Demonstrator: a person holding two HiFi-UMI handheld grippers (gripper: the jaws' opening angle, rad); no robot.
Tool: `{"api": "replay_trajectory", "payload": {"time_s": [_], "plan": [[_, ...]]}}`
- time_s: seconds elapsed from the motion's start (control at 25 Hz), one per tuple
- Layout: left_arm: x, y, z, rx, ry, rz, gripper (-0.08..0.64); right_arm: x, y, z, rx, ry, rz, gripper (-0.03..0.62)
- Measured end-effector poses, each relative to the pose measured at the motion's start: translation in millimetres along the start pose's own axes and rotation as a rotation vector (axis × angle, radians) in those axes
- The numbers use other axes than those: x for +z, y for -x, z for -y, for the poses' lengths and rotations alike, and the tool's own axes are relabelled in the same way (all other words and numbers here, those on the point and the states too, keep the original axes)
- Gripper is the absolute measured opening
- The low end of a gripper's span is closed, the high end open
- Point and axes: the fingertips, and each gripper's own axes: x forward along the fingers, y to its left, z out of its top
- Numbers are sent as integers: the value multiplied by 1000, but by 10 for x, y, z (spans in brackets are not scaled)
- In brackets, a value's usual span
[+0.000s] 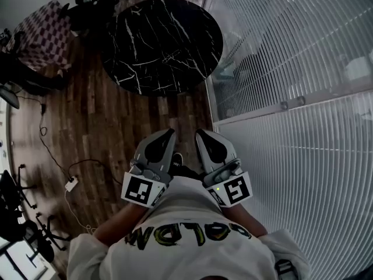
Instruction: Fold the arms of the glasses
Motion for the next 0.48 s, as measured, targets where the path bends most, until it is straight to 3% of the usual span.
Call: {"api": "replay_trajectory", "payload": {"time_s": [0.48], "plan": [[28,-510,-589,-16,3,15,0,-113,-714,282,6,25,-19,2]]}}
